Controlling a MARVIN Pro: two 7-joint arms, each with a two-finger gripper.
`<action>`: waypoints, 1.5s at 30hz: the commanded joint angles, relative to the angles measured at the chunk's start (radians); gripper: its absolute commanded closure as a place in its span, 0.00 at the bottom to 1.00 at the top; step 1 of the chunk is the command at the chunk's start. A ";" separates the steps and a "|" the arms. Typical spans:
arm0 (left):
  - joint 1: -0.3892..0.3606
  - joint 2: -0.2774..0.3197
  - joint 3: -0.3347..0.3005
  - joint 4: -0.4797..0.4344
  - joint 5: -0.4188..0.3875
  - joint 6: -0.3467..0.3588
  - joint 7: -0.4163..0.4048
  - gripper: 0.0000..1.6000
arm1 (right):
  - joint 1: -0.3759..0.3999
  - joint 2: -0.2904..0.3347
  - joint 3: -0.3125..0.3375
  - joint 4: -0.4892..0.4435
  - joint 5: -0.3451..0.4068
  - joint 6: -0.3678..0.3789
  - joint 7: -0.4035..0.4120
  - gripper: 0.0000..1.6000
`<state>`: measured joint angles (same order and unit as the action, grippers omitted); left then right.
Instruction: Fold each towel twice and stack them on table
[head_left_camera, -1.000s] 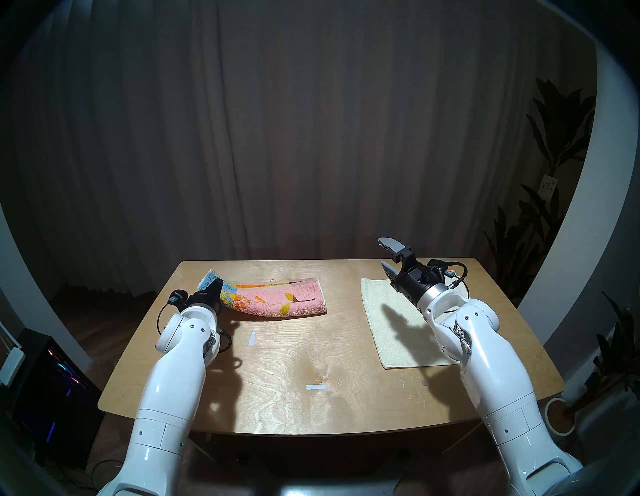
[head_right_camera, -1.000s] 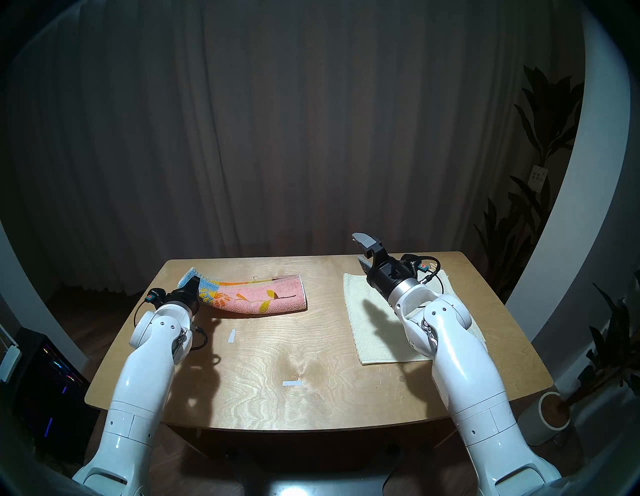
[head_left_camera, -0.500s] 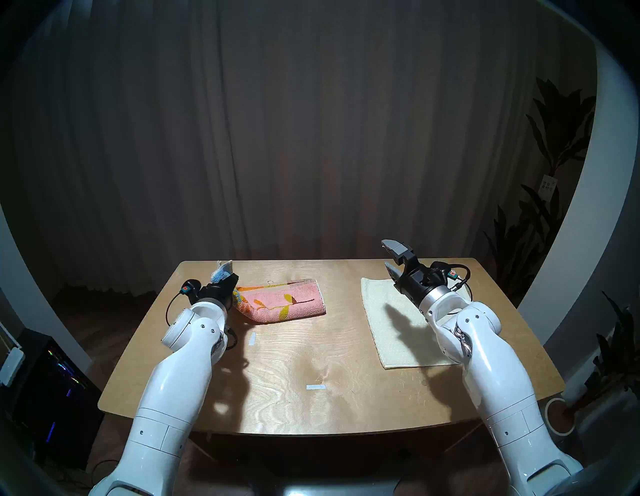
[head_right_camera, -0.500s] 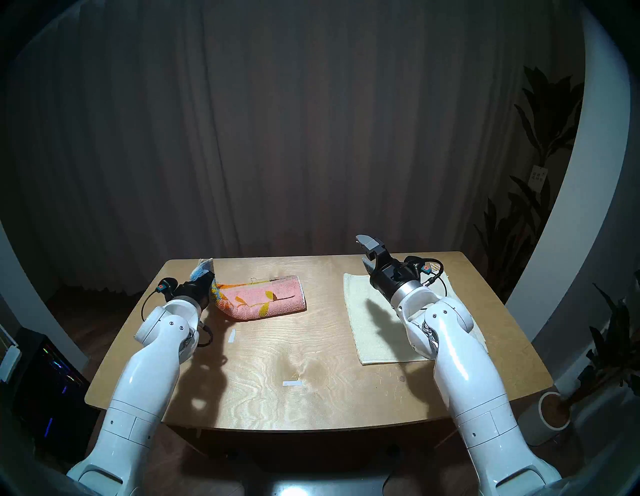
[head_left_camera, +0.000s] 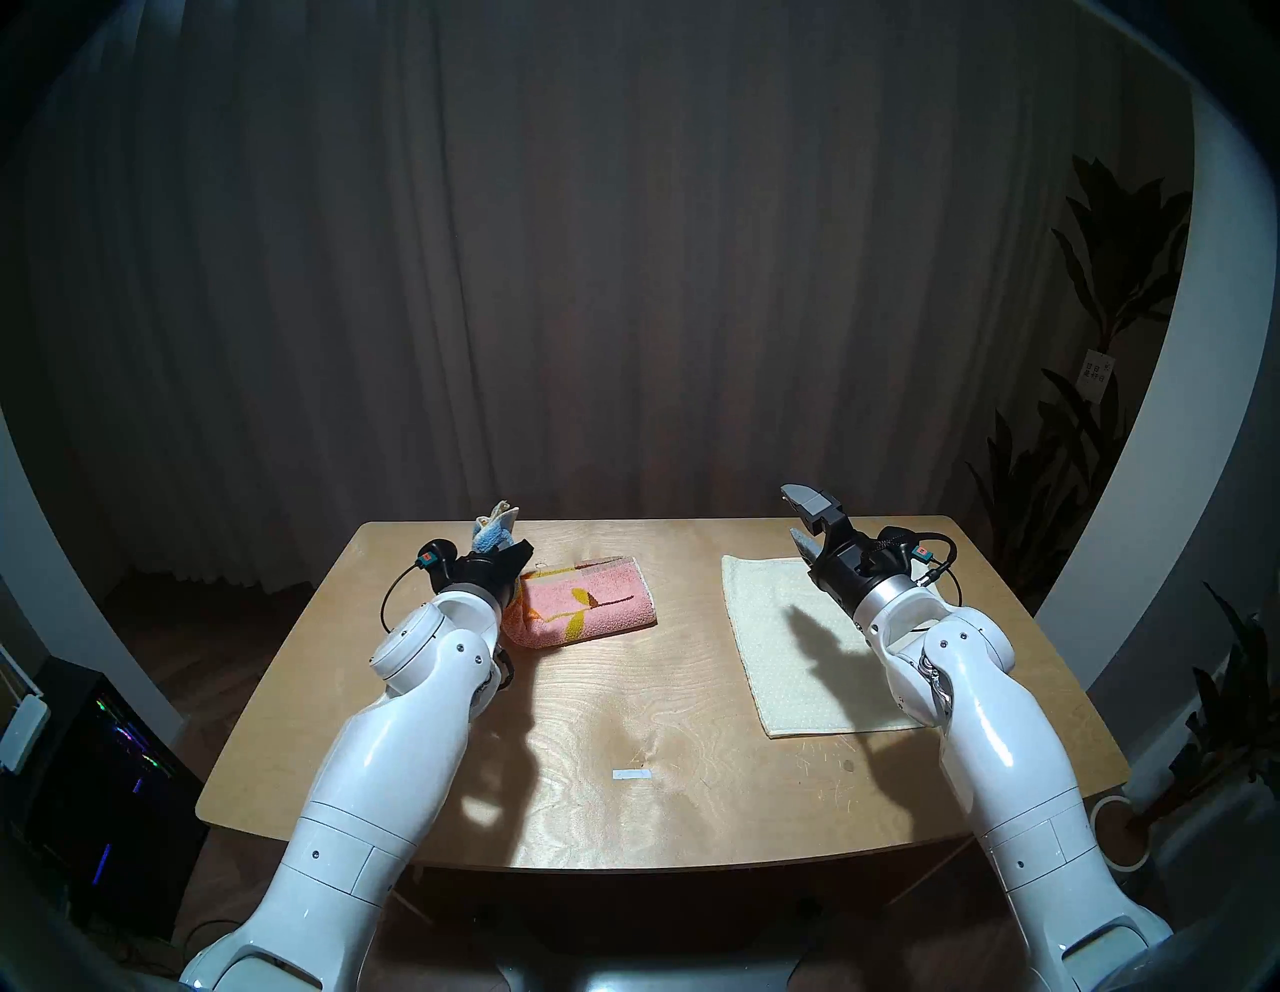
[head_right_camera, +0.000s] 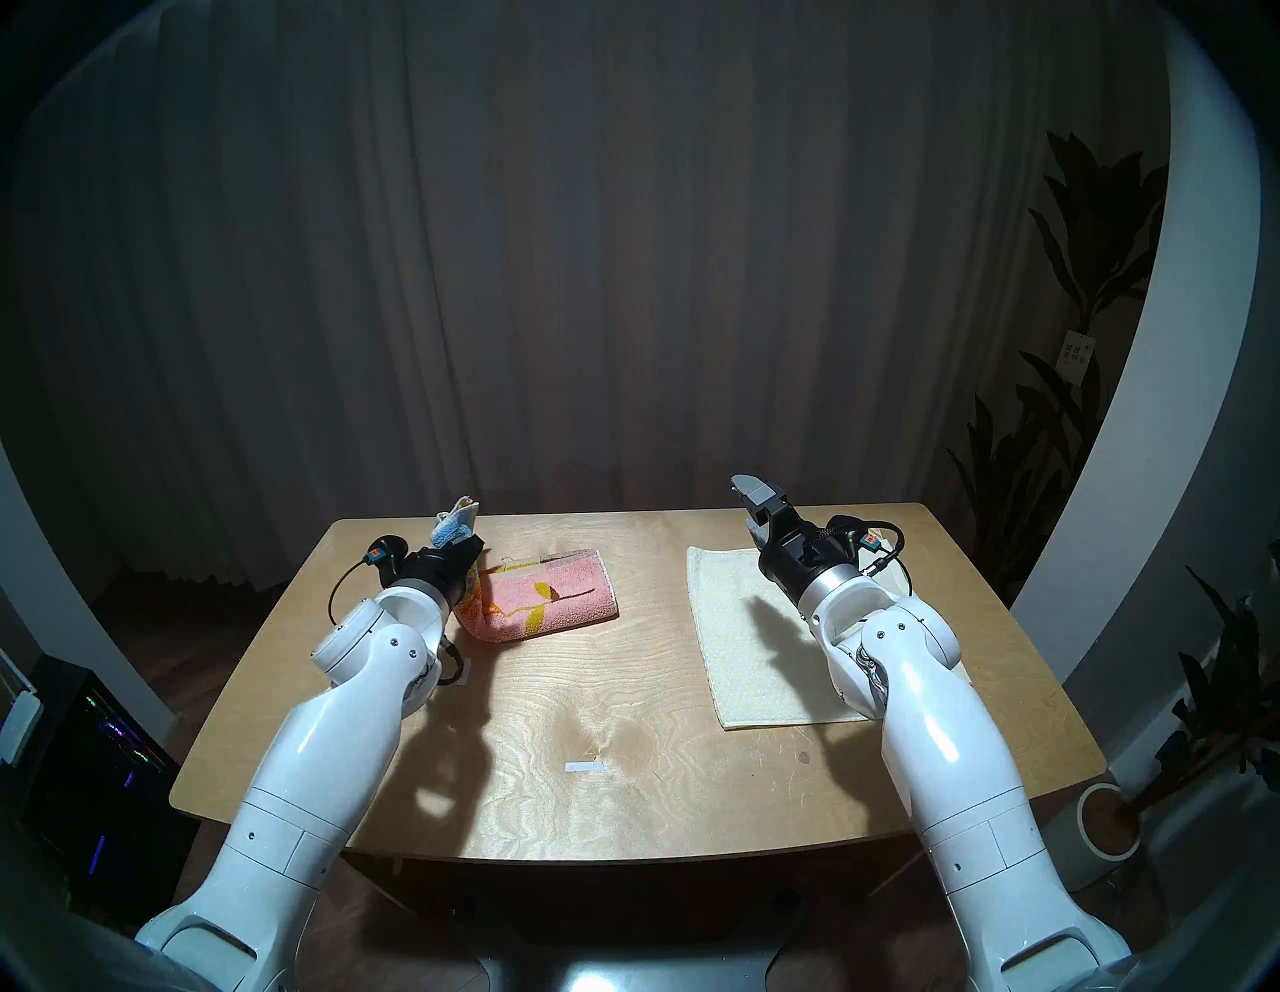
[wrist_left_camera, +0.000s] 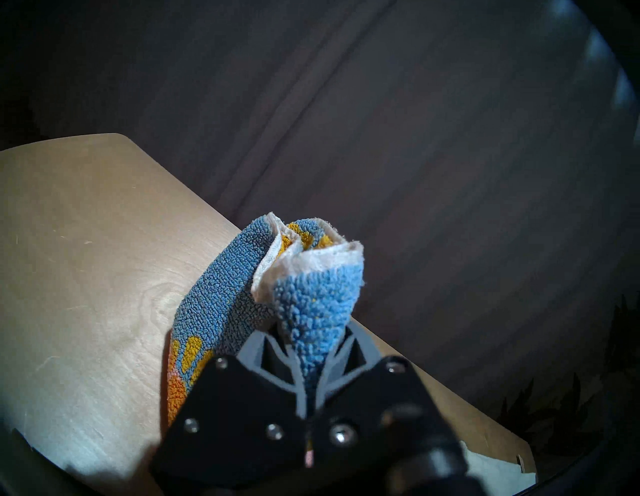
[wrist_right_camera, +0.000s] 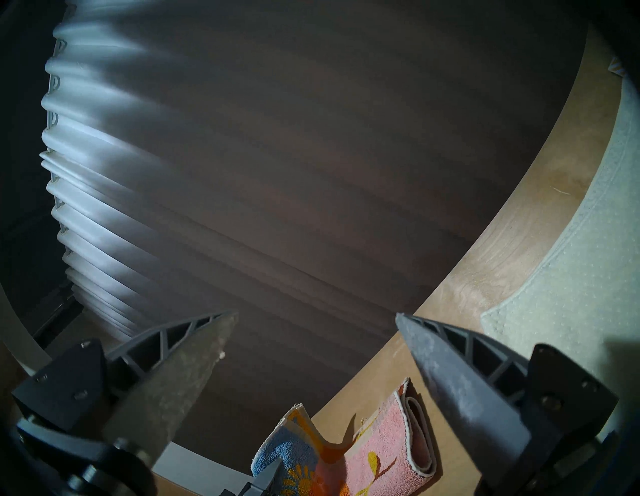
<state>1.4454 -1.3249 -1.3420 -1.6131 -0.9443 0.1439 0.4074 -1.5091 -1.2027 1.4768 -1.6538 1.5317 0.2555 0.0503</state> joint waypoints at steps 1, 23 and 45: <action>-0.062 -0.028 0.068 0.011 0.061 -0.011 0.007 1.00 | 0.007 0.007 0.019 -0.007 0.006 -0.003 0.025 0.00; -0.164 -0.107 0.218 0.114 0.183 -0.037 0.071 1.00 | -0.026 0.037 0.067 -0.009 0.028 -0.001 0.049 0.00; -0.305 -0.198 0.347 0.295 0.287 -0.051 0.094 1.00 | -0.025 0.068 0.086 0.018 0.043 0.012 0.070 0.00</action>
<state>1.2291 -1.4776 -1.0167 -1.3294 -0.6842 0.1011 0.5063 -1.5491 -1.1424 1.5569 -1.6306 1.5770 0.2663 0.1038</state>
